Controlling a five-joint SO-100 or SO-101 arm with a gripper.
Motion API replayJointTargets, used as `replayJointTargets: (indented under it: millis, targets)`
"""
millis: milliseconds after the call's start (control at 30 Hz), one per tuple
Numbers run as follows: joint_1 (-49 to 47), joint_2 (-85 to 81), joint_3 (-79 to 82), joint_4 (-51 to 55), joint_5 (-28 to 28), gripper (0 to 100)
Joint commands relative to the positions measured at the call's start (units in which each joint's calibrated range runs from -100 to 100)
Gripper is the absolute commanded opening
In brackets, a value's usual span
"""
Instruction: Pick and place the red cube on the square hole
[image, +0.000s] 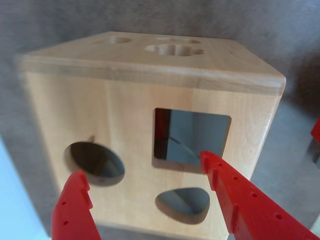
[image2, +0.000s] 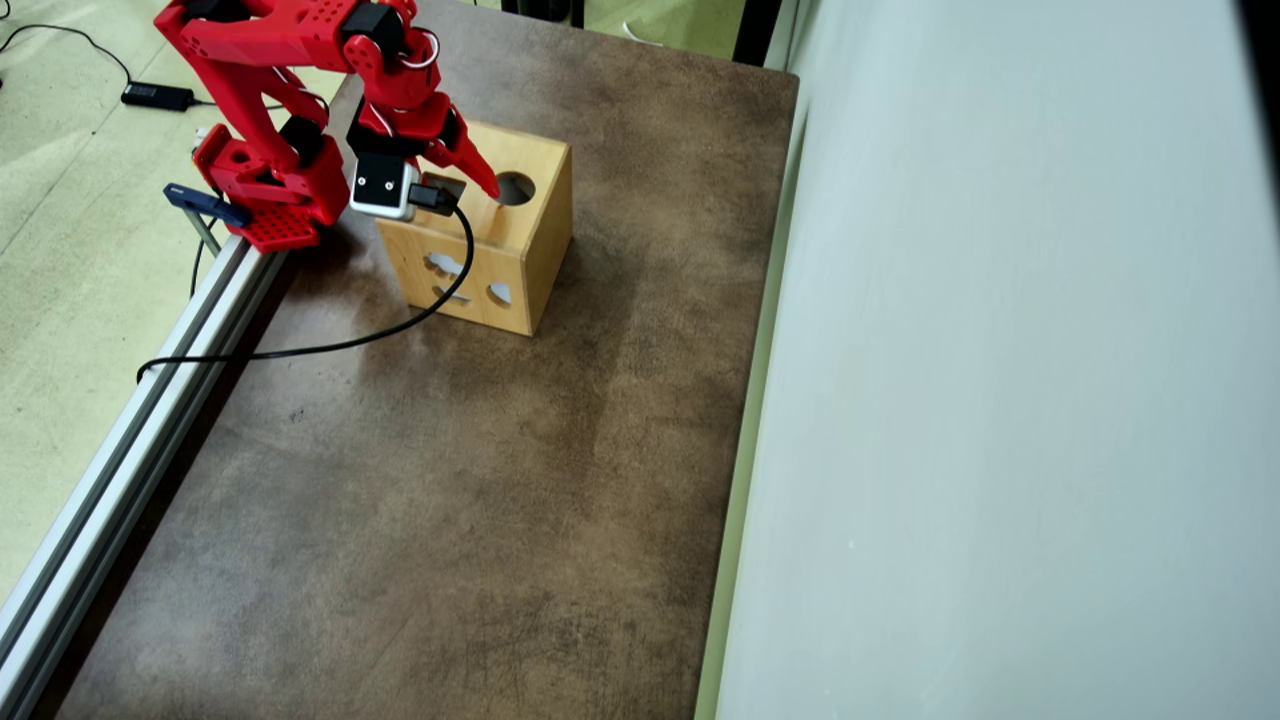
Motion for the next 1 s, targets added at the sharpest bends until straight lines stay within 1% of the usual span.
replayJointTargets:
  millis: [0,600,733,967]
  targets:
    - [-0.3,-9.7,-1.6,0.0,0.5,34]
    - [-0.3,-29.1,-2.3,0.2,0.5,34]
    - [-0.3,-30.3,-9.4,1.2,0.5,34]
    - [-0.3,-30.3,-21.9,10.4,0.5,34]
